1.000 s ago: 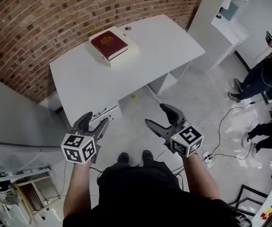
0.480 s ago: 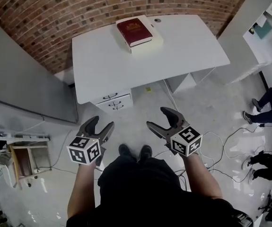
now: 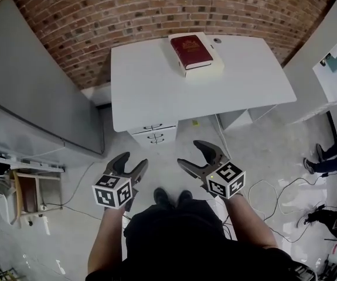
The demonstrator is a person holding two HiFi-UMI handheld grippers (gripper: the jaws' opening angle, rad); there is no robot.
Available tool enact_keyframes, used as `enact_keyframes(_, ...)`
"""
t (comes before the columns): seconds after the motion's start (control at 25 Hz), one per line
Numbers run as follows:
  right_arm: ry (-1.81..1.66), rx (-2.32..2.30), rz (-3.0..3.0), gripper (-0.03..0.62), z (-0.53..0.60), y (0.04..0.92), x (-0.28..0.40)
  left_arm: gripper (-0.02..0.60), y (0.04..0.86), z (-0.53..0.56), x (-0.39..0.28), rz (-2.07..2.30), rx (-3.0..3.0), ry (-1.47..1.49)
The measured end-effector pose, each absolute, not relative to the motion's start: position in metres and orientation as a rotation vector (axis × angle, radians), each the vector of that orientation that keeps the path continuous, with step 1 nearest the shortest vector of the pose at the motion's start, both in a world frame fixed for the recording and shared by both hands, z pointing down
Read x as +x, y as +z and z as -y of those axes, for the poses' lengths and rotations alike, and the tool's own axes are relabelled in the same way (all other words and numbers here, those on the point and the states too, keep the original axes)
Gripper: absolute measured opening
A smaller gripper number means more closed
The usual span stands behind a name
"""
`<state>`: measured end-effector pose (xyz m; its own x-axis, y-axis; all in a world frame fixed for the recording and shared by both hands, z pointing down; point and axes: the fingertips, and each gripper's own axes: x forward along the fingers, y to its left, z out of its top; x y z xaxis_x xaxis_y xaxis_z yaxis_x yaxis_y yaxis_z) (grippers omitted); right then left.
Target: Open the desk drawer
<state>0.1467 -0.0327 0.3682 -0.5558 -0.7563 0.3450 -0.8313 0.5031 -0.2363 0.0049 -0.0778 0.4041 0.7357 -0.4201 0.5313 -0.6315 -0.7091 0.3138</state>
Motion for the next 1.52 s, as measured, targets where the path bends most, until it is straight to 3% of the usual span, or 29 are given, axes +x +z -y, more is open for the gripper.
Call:
enact_keyframes(0.36,0.670,1.257,2.504,0.324,0.044,0.405,0.090,0.275,0.439,0.098,-0.014,0.742,2.412,0.572)
enact_keyframes(1.52,0.551,0.861,2.269,0.322,0.159,0.649,0.079,0.264,0.636,0.183,0.026,0.705,2.385,0.782)
